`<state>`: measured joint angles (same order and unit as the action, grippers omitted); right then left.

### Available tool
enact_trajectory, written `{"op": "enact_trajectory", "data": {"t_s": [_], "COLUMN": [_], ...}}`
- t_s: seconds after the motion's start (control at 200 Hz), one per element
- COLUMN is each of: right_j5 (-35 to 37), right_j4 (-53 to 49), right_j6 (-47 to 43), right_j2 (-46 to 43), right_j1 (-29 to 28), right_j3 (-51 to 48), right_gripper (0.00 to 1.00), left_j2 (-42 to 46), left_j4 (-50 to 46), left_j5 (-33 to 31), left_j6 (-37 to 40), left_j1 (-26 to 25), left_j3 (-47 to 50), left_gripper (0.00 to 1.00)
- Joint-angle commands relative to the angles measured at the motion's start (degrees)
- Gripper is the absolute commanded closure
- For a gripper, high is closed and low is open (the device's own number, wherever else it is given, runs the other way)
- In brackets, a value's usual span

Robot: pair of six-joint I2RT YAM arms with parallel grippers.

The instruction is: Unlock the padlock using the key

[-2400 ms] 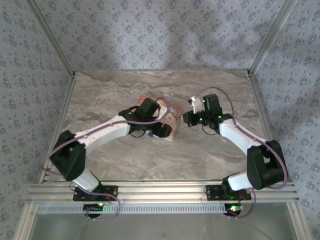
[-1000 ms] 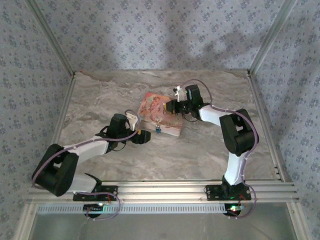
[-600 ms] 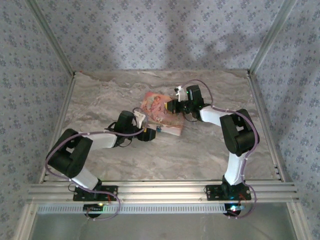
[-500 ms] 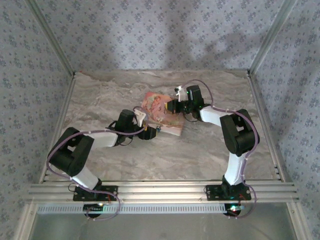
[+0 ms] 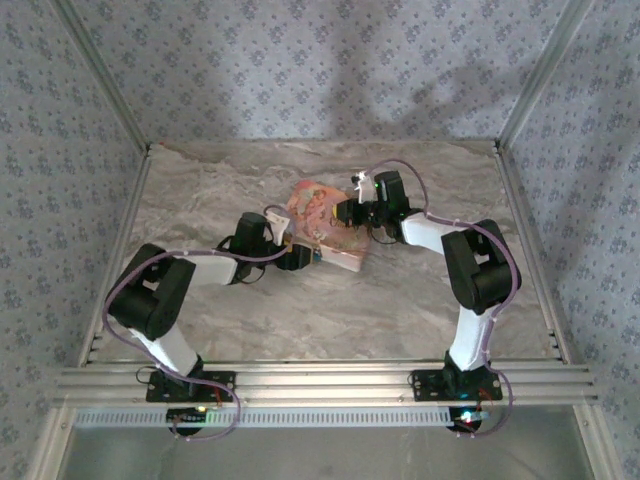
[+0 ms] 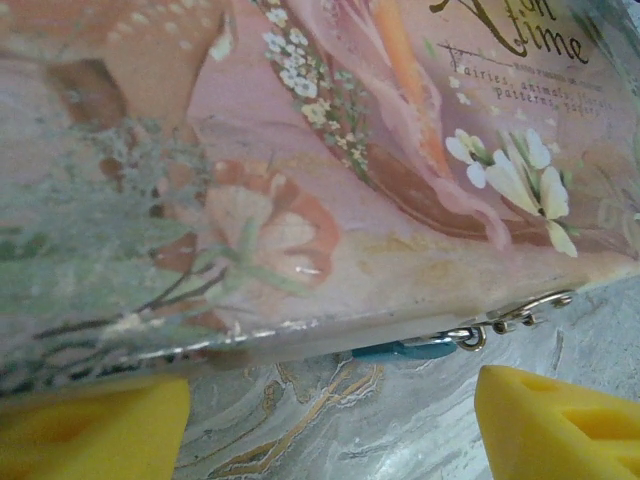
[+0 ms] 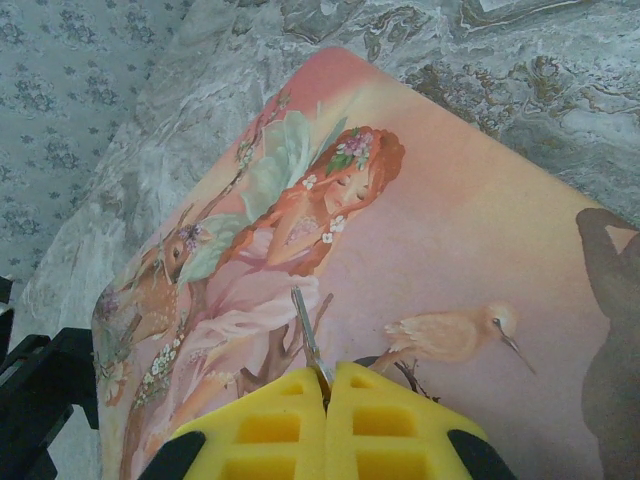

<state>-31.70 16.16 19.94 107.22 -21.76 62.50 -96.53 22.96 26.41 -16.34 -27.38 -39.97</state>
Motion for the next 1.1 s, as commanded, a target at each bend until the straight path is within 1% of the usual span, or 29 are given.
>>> {"op": "enact_trajectory", "data": {"t_s": [0.0,0.195,0.42,0.505,0.799,1.099], "right_j5": [2.34,2.47,2.7,2.74,2.84,3.07], "right_j4": [-5.89,-5.7,-5.79,-5.84,-6.25,-6.23], "right_j6": [0.62,0.73,0.71,0.73,0.62,0.89], "right_j2": [0.45,0.45,0.36,0.14,-0.04,-0.02], "right_j1": [0.16,0.16,0.14,0.04,0.15,0.13], "right_j3": [-2.2,-2.12,-2.45,-2.53,-2.47,-2.45], "right_gripper": [1.0,1.0,1.0,1.0,1.0,1.0], "left_j2": [0.04,1.26,-1.83,-2.58,-3.83,-3.18], "left_j4": [1.83,2.05,2.88,2.79,1.06,-2.3], "left_j5": [1.61,0.14,-2.61,-3.63,-5.22,-11.67], "left_j6": [1.35,1.16,0.87,0.86,2.11,3.72], "left_j1": [0.2,-2.45,-5.41,-5.83,-7.42,-10.3], "left_j3": [-1.31,0.92,-1.15,-1.82,-3.93,-5.2], "left_gripper": [0.25,0.25,0.27,0.28,0.35,0.42]}}
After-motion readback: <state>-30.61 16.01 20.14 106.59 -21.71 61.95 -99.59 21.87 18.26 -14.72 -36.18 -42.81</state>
